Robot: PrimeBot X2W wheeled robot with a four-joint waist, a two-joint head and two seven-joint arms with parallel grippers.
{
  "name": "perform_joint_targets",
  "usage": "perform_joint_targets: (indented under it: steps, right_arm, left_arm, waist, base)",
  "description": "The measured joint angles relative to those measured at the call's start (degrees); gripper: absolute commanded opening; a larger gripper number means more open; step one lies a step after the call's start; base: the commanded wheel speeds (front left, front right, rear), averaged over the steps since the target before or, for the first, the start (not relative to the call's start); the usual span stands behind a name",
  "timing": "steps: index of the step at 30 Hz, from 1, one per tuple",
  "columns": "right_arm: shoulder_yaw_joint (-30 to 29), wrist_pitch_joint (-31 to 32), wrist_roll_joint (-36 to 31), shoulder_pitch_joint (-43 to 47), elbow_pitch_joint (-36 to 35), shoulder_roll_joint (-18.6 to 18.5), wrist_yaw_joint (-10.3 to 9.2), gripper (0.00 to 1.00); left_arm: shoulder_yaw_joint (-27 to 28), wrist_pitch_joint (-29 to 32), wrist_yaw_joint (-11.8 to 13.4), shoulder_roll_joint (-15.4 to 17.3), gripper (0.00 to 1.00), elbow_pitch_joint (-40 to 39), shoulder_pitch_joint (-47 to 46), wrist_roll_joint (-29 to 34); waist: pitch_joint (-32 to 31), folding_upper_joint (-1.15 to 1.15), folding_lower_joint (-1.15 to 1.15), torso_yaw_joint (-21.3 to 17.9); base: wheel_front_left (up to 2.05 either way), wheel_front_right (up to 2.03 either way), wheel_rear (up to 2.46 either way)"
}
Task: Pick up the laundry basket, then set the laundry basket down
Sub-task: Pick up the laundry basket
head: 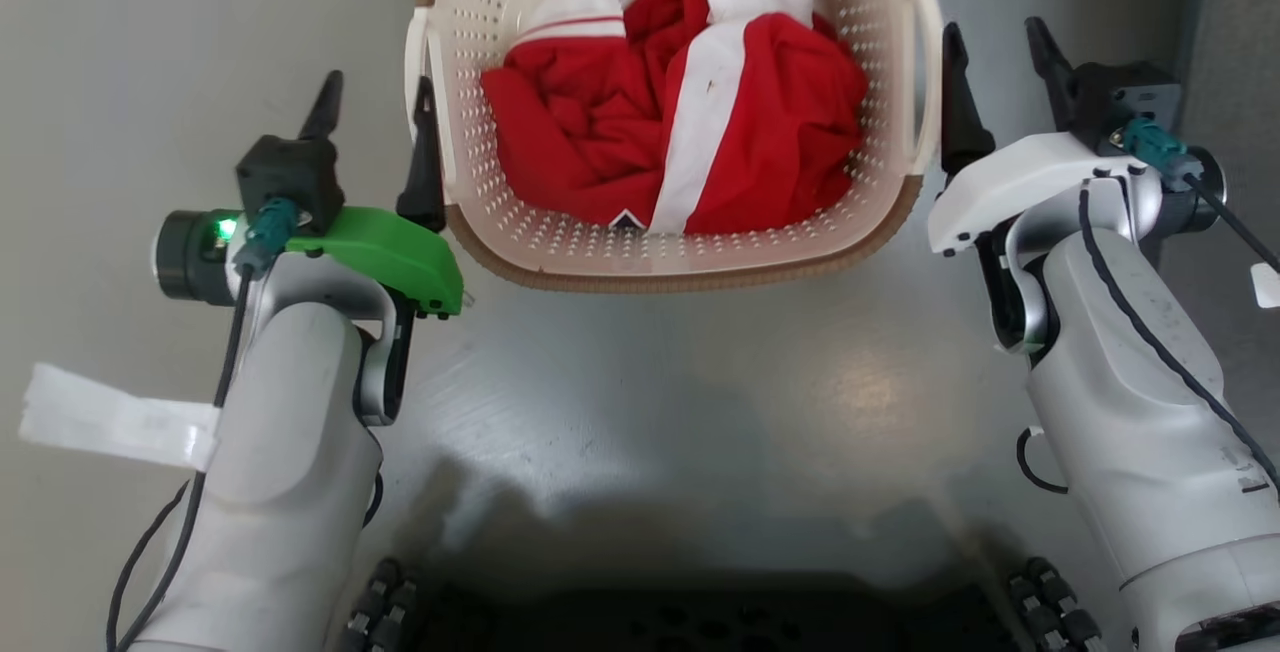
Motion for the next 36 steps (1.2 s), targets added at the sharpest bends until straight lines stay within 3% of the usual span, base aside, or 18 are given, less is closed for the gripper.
perform_joint_targets:
  steps: [36]
  right_arm:
    - [3.86,0.30,-0.60,-7.84,10.99,0.46,2.85,1.00]
  left_arm:
    - [-8.46,-0.27,-1.82,-0.20,1.00,13.96,-9.30,-9.07]
  waist:
    - [6.71,0.00,-0.01,1.02]
  base:
    - [0.00,0.00,0.00]
